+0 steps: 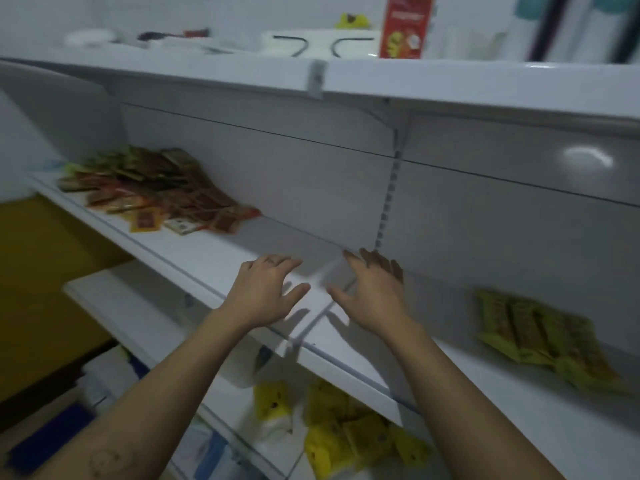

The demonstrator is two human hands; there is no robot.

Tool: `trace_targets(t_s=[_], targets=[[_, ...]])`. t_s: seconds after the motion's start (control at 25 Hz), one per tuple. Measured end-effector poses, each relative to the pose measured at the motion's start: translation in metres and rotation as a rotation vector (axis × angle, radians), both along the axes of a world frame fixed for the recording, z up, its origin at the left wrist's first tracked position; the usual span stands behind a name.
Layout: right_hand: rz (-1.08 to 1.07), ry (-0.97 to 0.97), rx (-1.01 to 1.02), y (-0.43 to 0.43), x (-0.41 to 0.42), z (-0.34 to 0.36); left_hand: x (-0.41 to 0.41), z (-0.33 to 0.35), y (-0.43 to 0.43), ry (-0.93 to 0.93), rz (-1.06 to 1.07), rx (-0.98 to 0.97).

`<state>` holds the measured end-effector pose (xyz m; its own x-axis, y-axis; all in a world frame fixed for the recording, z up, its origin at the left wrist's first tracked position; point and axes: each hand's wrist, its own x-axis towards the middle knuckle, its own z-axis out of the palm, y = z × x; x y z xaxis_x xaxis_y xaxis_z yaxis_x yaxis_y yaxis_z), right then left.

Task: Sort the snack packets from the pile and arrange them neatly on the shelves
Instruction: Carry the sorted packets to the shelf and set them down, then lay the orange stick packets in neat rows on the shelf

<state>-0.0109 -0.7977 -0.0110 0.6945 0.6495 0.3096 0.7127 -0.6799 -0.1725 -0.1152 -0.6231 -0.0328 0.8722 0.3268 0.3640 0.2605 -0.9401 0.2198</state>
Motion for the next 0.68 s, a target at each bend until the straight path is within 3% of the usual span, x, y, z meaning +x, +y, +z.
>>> trace_targets(t_s=[0.36,0.68], targets=[[0.192,-0.005,-0.009,0.172,-0.077,-0.006,-0.106,-0.013,0.145,-0.024,0.195,-0.056],[0.297,0.027,-0.078,0.281,-0.089,-0.016,-0.129,-0.020,0.226,-0.018,0.306,-0.110]])
